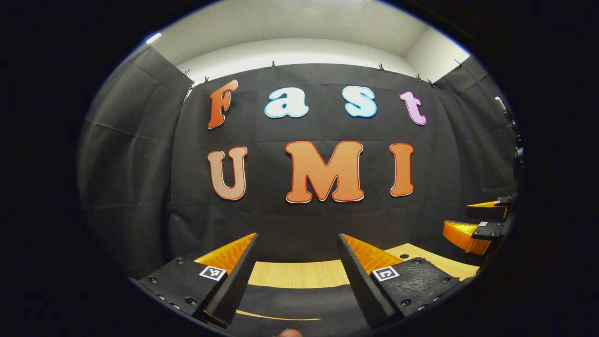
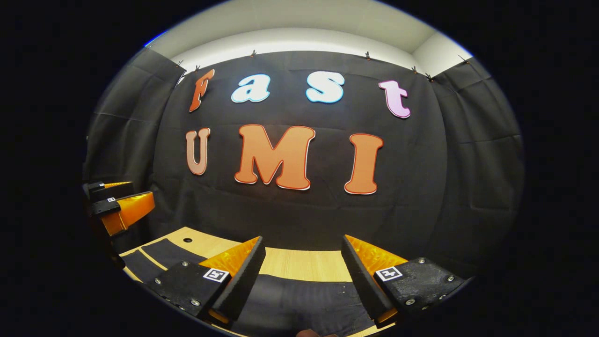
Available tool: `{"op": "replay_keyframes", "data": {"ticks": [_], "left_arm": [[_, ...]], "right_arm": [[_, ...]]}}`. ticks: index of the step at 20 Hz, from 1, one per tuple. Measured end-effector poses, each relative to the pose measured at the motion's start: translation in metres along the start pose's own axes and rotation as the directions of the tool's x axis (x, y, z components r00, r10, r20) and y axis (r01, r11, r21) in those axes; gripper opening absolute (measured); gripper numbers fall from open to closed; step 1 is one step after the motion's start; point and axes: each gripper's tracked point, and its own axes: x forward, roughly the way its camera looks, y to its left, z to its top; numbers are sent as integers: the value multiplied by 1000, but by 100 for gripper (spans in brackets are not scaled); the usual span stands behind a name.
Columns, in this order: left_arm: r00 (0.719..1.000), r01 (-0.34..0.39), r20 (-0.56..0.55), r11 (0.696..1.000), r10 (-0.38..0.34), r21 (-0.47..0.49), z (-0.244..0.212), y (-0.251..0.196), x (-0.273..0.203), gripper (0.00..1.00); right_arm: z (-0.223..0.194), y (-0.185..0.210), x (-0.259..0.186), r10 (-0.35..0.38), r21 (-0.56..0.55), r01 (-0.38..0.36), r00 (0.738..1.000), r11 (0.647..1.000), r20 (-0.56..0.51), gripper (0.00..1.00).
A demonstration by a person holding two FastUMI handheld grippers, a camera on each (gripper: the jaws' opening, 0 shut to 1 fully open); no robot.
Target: Grasp the waist and the cuffs of the jeans and fold them to make the two legs overlap; first hold the waist and fold one-third of the jeans toward the cuffs, then hold the cuffs and fold the remaining one-third in the same direction to finish folding.
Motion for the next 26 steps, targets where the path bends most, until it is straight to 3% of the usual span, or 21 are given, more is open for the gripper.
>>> {"op": "replay_keyframes", "data": {"ticks": [6, 11, 16, 19, 22, 26], "left_arm": [[997, -50, -64, 999, 52, 19, -24, 20, 4, 97], [992, -74, -97, 996, 80, 58, -40, 29, -6, 97], [990, -69, -116, 994, 78, 85, -47, 26, -9, 98], [988, -77, -125, 993, 88, 85, -49, 29, -10, 100], [987, -84, -129, 992, 95, 91, -48, 29, -12, 100], [985, -89, -141, 991, 103, 102, -54, 29, -11, 100]], "right_arm": [[-45, -31, 1, -50, 29, 54, 992, 998, -120, 98], [-109, -69, -7, -113, 99, 151, 944, 984, -309, 98], [-162, -97, -15, -157, 131, 239, 880, 962, -448, 98], [-200, -113, -21, -157, 172, 292, 826, 941, -542, 98], [-235, -128, -28, -152, 211, 361, 755, 908, -638, 99], [-267, -142, -32, -157, 216, 417, 695, 883, -702, 100]]}}
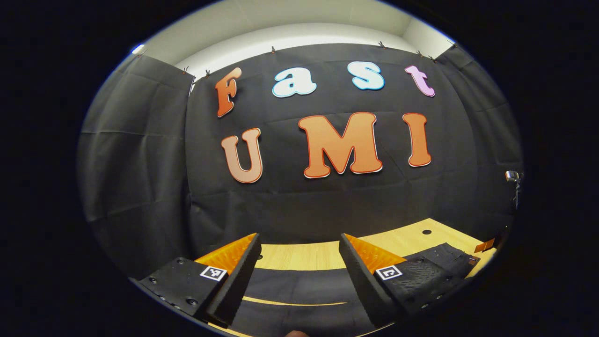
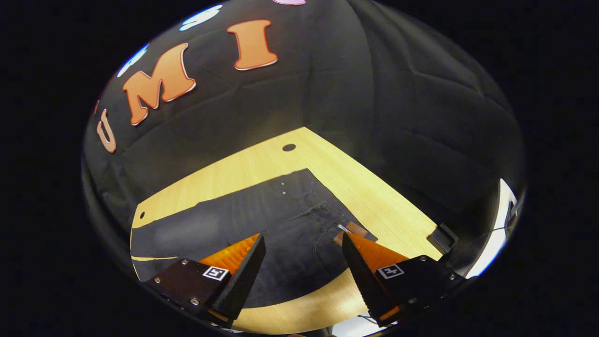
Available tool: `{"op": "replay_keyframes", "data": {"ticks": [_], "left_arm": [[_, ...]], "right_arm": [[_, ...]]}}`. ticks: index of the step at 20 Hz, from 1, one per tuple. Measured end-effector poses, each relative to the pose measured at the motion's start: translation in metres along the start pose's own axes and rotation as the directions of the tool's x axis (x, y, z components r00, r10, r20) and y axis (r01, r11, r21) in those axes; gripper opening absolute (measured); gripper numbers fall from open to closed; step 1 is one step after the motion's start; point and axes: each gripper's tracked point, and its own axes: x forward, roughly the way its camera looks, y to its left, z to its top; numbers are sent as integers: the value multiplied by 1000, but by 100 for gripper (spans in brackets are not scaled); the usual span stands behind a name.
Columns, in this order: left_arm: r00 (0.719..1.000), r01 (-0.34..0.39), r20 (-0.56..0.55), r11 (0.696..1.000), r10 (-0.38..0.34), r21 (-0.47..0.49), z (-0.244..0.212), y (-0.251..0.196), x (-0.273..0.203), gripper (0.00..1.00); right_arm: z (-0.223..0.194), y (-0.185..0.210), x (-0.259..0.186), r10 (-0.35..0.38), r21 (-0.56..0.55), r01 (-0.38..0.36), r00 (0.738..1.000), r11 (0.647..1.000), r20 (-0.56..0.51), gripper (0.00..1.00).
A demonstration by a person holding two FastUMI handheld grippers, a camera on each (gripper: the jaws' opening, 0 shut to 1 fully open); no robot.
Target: Grasp the waist and the cuffs of the jeans and fold them to make the two legs overlap; first hold the waist and fold one-third of the jeans toward the cuffs, then hold the cuffs and fold the remaining one-third in the same direction to finish folding.
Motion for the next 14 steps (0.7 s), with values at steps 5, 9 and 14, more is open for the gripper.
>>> {"op": "replay_keyframes", "data": {"ticks": [5, 9, 14], "left_arm": [[992, -53, -114, 999, 51, -12, -42, 21, 5, 99], [948, -142, -291, 990, 130, -21, -99, 58, 6, 100], [782, -313, -567, 950, 258, 1, -188, 129, -10, 100]], "right_arm": [[-27, -14, 18, -15, 47, 20, 995, 999, -101, 99], [-43, -26, 33, -29, 75, 42, 985, 996, -170, 98], [-64, -34, 53, -32, 110, 65, 960, 992, -277, 99]]}}
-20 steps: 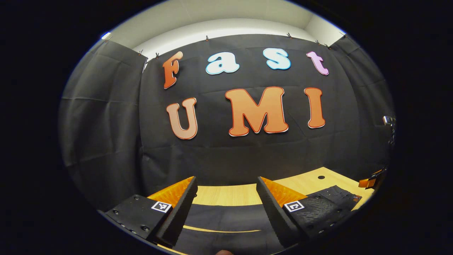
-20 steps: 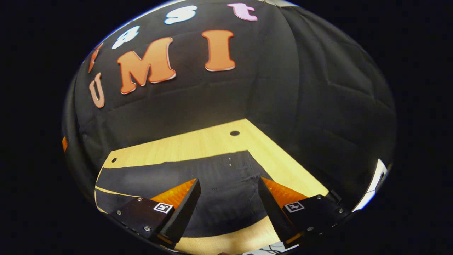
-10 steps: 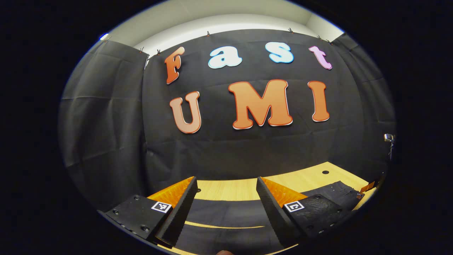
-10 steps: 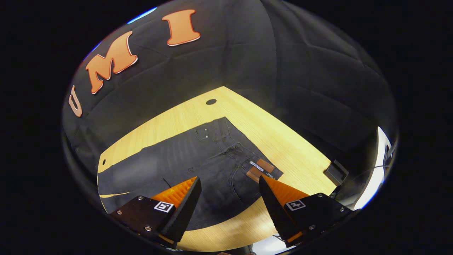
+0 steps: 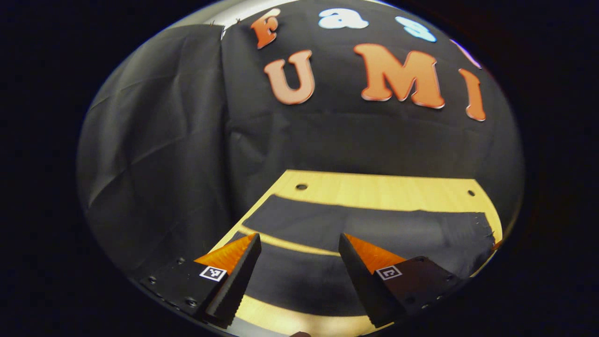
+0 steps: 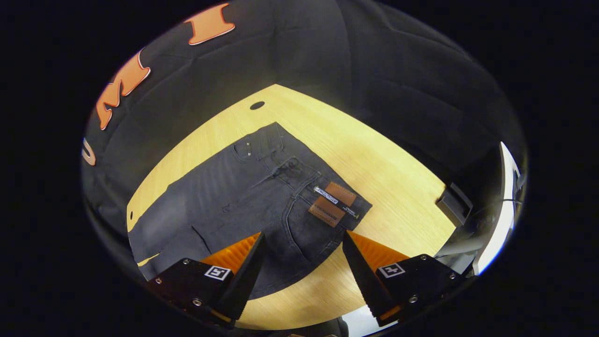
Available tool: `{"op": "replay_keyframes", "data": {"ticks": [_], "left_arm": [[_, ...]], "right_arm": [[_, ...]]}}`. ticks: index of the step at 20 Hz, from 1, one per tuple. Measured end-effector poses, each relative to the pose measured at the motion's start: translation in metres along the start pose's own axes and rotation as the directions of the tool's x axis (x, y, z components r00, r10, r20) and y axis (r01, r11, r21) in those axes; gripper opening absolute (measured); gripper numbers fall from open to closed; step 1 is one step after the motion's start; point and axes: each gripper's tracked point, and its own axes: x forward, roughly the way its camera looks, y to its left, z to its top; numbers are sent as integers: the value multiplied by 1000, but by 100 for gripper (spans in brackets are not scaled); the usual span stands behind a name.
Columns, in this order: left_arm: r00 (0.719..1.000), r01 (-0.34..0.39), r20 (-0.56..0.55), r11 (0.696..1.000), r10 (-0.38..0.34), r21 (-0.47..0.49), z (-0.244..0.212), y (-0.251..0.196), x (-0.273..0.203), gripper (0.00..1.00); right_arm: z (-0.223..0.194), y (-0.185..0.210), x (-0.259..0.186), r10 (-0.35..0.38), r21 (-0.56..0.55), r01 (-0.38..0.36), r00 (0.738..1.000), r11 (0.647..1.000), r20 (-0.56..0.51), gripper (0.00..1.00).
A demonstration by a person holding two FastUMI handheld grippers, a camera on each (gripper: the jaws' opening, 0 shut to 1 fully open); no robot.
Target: Grasp the waist and the cuffs of the jeans and fold them to make the two legs overlap; first hold the waist and fold one-third of the jeans toward the cuffs, then hold the cuffs and fold the remaining one-third in the same direction to finish folding.
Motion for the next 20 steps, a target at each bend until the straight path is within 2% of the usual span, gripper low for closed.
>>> {"op": "replay_keyframes", "data": {"ticks": [3, 5, 7, 9, 11, 13, 14, 15, 16, 18, 20], "left_arm": [[981, -74, -187, 994, 58, -78, -43, 37, 36, 100], [953, -125, -290, 983, 83, -132, -70, 48, 61, 100], [922, -147, -380, 973, 71, -177, -89, 55, 80, 100], [885, -165, -463, 960, 42, -228, -107, 66, 92, 100], [831, -230, -555, 938, 51, -258, -130, 84, 102, 100], [781, -268, -624, 909, 12, -318, -150, 91, 117, 100], [748, -297, -664, 884, -19, -360, -157, 93, 123, 100], [728, -322, -684, 861, -42, -395, -157, 101, 125, 100], [697, -357, -716, 845, -42, -397, -161, 112, 128, 100], [659, -407, -752, 838, -7, -365, -164, 126, 134, 100], [643, -425, -766, 826, -13, -370, -165, 130, 143, 99]], "right_arm": [[-9, 1, 13, 3, 8, -3, 998, 1000, -60, 99], [-11, 0, 19, -21, 3, 21, 997, 1000, -78, 98], [-15, 3, 26, -30, 49, 35, 995, 998, -91, 98], [-21, 1, 31, -60, 101, 72, 992, 992, -114, 98], [-21, 0, 35, -89, 107, 103, 988, 989, -127, 98], [-24, 0, 37, -109, 105, 126, 982, 986, -155, 98], [-23, -1, 38, -117, 114, 137, 979, 984, -165, 98], [-22, -1, 40, -121, 123, 143, 978, 982, -168, 98], [-23, -1, 38, -124, 132, 148, 977, 980, -174, 98], [-22, -2, 37, -123, 144, 151, 974, 978, -188, 98], [-20, -8, 36, -147, 137, 176, 970, 975, -196, 96]]}}
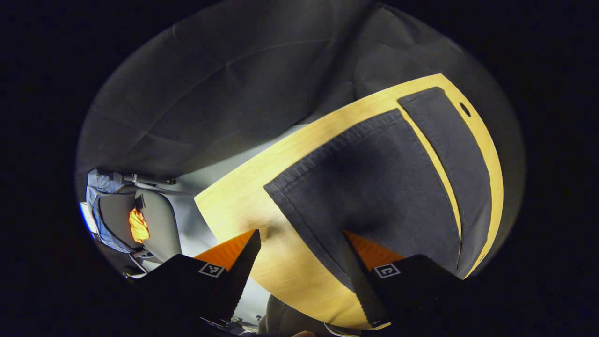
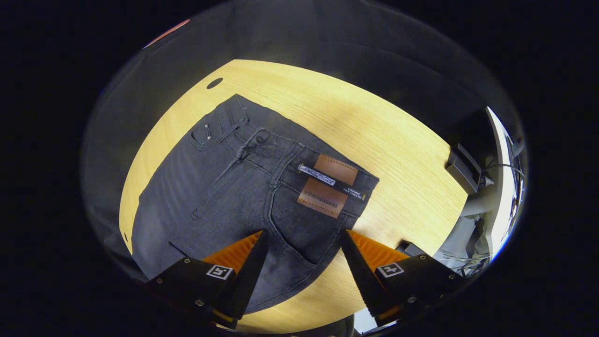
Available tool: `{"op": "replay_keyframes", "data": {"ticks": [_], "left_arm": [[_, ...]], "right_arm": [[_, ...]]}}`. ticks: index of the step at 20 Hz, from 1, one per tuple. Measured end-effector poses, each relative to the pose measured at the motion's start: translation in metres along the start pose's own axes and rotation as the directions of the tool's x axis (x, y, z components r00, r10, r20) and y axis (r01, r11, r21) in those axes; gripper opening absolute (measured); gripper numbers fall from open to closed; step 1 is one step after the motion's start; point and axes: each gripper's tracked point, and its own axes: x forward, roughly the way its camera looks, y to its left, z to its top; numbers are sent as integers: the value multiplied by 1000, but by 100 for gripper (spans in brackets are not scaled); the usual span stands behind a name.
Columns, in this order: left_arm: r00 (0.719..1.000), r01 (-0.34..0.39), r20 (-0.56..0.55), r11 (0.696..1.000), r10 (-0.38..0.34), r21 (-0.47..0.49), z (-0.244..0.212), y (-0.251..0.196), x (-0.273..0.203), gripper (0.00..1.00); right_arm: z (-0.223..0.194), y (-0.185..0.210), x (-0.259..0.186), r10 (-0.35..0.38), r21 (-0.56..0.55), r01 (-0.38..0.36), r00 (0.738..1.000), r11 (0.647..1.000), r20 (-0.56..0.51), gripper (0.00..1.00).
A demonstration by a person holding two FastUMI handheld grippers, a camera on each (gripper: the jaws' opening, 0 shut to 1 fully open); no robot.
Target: Grasp the waist and the cuffs of the jeans and fold them to make the two legs overlap; first hold the waist and fold one-third of the jeans toward the cuffs, then hold the cuffs and fold the remaining one-third in the same direction to finish folding.
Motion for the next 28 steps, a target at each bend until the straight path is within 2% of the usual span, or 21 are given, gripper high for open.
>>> {"op": "replay_keyframes", "data": {"ticks": [3, 6, 7, 8, 9, 12, 14, 16, 17, 18, 19, 20, 22, 25, 27, 28], "left_arm": [[1000, 10, -20, 999, -11, -43, 10, 4, 13, 96], [999, 7, -45, 996, -12, -93, 17, 1, 21, 95], [999, 6, -49, 995, -11, -100, 16, 2, 17, 96], [999, 5, -48, 994, -10, -107, 17, 3, 17, 96], [999, 5, -48, 994, -10, -107, 16, 2, 17, 96], [999, 19, -39, 996, -23, -88, 21, -5, 18, 91], [999, 38, 0, 998, -38, -57, 30, -13, 15, 57], [998, 64, 30, 997, -63, -47, 32, -20, 17, 24], [996, 82, 43, 996, -81, -32, 32, -20, 18, 12], [991, 112, 73, 993, -109, -33, 37, -22, 16, 11], [988, 145, 62, 989, -143, -25, 32, -23, 17, 1], [979, 194, 73, 981, -192, -20, 31, -25, 12, 1], [960, 266, 98, 964, -262, -31, 37, -28, 4, 1], [918, 375, 148, 927, -368, -23, 48, -41, -23, 1], [882, 441, 180, 897, -435, 2, 58, -55, -46, 1], [865, 468, 189, 883, -466, 33, 67, -64, -58, 1]], "right_arm": [[1, -6, 2, -40, -19, 40, 999, 999, -17, 96], [-10, -7, 11, -69, -47, 65, 994, 997, -83, 96], [-3, -6, 13, -78, -57, 75, 995, 996, -61, 96], [-6, -5, 17, -86, -57, 81, 993, 995, -86, 100], [-4, -6, 14, -89, -43, 86, 993, 995, -79, 95], [-5, -9, 12, -79, 3, 80, 987, 997, -141, 93], [-2, -9, 10, -40, 93, 55, 987, 994, -155, 70], [0, -13, 10, 12, 220, 19, 991, 975, -135, 41], [-2, -16, 16, 47, 262, -13, 991, 965, -126, 27], [-1, -14, 13, 87, 297, -49, 989, 954, -117, 19], [-3, -13, 14, 127, 329, -84, 985, 941, -113, 15], [-2, -9, 13, 165, 381, -114, 981, 918, -104, 8], [4, -4, 6, 215, 466, -168, 975, 869, -49, 8], [9, 2, -3, 265, 455, -257, 963, 853, 48, 8], [18, 12, -15, 338, 473, -344, 936, 811, 101, 8], [24, 15, -19, 348, 481, -365, 929, 797, 128, 8]]}}
